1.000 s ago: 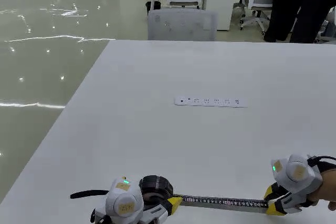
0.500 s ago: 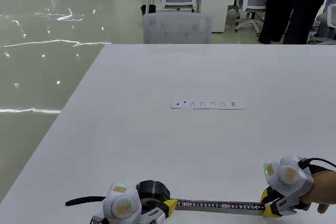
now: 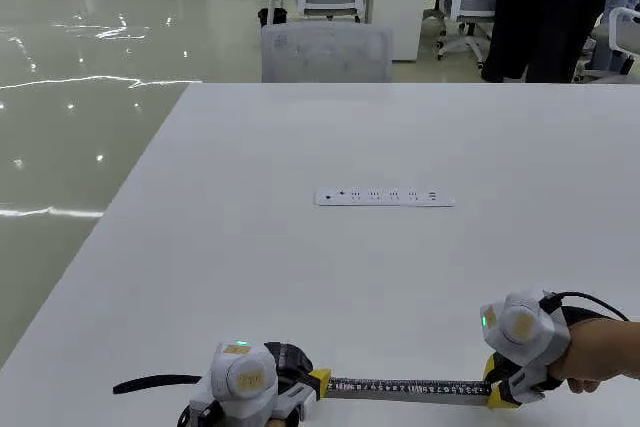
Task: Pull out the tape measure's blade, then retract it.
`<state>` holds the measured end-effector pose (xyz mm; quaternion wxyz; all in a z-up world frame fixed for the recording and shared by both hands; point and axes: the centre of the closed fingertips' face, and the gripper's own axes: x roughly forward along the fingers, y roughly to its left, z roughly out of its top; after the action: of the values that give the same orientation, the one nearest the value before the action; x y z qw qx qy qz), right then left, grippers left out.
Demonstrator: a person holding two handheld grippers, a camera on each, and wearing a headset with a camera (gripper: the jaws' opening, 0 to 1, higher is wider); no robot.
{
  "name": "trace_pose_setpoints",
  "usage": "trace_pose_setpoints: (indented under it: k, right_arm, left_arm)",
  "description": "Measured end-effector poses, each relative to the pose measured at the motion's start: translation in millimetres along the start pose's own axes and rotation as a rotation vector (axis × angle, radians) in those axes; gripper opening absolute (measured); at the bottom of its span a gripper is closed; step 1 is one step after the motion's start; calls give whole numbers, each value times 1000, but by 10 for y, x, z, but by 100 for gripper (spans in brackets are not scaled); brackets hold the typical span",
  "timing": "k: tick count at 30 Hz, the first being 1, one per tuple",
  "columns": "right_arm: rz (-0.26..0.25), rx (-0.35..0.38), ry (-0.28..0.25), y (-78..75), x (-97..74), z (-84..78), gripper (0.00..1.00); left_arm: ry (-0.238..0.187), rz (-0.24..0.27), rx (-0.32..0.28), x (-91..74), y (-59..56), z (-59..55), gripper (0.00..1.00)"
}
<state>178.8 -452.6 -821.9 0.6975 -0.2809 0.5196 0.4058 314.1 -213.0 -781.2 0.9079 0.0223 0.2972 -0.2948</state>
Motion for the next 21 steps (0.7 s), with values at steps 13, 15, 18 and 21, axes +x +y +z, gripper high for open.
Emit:
trace_pose_setpoints:
  k: [13, 15, 18, 21]
  right_arm:
    - [-10, 31, 16, -5, -5, 1, 13]
    - [-10, 35, 16, -4, -6, 1, 13]
    - [-9, 38, 18, -3, -7, 3, 13]
    - [-8, 40, 18, -10, -3, 3, 13]
  left_arm:
    - [18, 109, -33, 57, 72, -10, 71]
    - [19, 120, -28, 52, 89, -12, 70]
    - [27, 132, -22, 52, 115, -20, 67]
    - [36, 138, -6, 55, 112, -37, 67]
